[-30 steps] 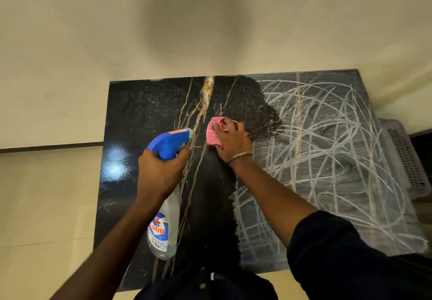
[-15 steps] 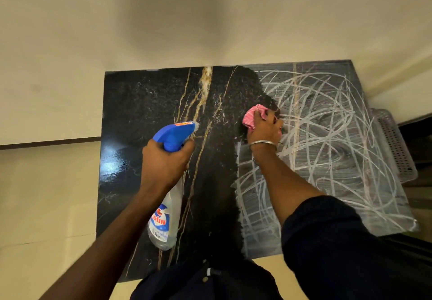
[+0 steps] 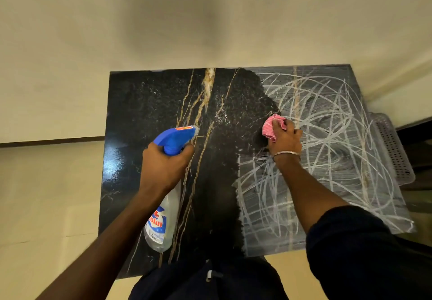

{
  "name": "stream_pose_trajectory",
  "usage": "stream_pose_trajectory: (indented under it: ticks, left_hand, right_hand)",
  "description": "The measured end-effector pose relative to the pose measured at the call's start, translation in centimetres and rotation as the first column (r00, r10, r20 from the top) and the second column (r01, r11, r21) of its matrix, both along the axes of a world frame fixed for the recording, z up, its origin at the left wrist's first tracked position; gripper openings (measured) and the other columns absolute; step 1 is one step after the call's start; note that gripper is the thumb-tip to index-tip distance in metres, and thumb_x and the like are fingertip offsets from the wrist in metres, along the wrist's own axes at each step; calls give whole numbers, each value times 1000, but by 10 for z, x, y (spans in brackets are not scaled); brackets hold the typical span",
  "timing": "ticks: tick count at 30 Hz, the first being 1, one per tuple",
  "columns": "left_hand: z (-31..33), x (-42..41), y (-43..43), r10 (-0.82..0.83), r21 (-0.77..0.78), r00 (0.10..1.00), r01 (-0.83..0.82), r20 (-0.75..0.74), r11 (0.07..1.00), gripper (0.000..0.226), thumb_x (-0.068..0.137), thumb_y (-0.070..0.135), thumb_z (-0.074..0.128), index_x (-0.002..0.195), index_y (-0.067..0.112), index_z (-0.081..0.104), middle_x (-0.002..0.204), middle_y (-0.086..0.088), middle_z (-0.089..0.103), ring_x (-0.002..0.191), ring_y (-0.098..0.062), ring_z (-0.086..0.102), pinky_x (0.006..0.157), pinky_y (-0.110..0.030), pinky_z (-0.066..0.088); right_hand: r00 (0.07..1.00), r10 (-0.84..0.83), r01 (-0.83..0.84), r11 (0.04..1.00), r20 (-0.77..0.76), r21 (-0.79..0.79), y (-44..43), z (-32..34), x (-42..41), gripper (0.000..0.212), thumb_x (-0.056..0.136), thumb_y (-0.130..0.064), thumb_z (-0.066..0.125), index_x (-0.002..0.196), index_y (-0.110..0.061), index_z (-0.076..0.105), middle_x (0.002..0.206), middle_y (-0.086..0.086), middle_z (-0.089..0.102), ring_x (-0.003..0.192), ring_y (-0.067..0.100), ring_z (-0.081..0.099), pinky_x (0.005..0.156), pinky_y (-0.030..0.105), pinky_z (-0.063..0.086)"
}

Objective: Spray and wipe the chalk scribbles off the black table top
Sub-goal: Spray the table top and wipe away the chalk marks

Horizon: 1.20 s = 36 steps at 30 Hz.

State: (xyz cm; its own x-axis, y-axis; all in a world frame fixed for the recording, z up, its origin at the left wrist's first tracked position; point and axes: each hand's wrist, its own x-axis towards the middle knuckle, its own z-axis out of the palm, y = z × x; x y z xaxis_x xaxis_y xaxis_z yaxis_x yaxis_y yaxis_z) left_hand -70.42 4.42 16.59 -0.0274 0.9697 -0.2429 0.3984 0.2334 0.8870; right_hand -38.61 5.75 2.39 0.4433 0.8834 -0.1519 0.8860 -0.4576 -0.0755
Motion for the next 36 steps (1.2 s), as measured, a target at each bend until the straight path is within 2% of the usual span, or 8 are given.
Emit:
stream_pose_trajectory:
  ticks: [5,9,12,18,23,30,33,36]
  left_hand:
    - [3,7,-7,59,-28,998,-60,-34,998,14,89,18,69,79,19,59,70,-24,63,54,-20,59,53,-26,52]
    - [3,17,-14,95,-50,995,-97,-33,994,14,89,18,68,79,17,59,68,-23,62,53,-17,59,52,-24,52]
    - [4,24,-17,94,-49,995,-95,-28,994,14,90,18,68,79,18,58,63,-13,60,44,-4,56,46,-11,48]
    - [8,29,-22,97,-15,995,-98,-13,995,16,90,17,68,79,21,57,63,-10,58,47,-6,56,47,-13,48]
    - [12,28,-28,95,-19,995,-96,-15,995,16,90,19,68,79,22,57,63,-9,59,46,-6,57,50,-18,51]
    - [15,23,-33,125,-19,992,-125,-19,992,18,90,17,68,76,17,57,58,-8,58,42,-3,56,45,-9,46]
    - [13,18,-32,95,-26,995,-96,-38,995,13,90,19,68,81,14,59,63,-12,60,45,-5,57,46,-10,47]
    - [10,10,-28,74,-23,996,-76,-54,997,13,89,21,69,90,9,62,68,-16,63,52,-13,59,51,-18,49]
  right_hand:
    - [1000,-22,22,1000,14,20,-5,-2,-52,66,81,-31,71,139,-24,42,145,19,32,121,41,38,89,43,46]
    - [950,312,-312,950,-11,10,-19,-5,-112,72,77,-33,71,141,-23,40,142,19,38,119,42,42,86,44,50]
    - [847,529,-531,847,-59,-24,-30,-6,-110,72,76,-32,73,141,-24,44,142,18,42,115,42,45,83,48,53]
    - [982,188,-188,982,-15,-24,-36,0,-30,69,78,-33,73,139,-23,42,143,18,37,116,40,41,85,45,49]
    - [1000,-22,22,999,0,-44,-31,8,-55,71,84,-33,67,145,-23,32,148,18,28,128,42,34,90,42,46]
    - [916,379,-385,922,-131,-27,-46,-3,-136,70,68,-27,78,134,-16,54,133,24,48,108,46,51,83,50,53]
    - [828,553,-558,829,-91,-34,-51,-1,-109,77,68,-33,80,138,-24,48,139,17,44,112,40,47,82,45,53]
    - [898,436,-439,897,-62,-50,-59,4,-63,72,77,-31,73,142,-26,42,145,14,36,119,36,39,83,42,51]
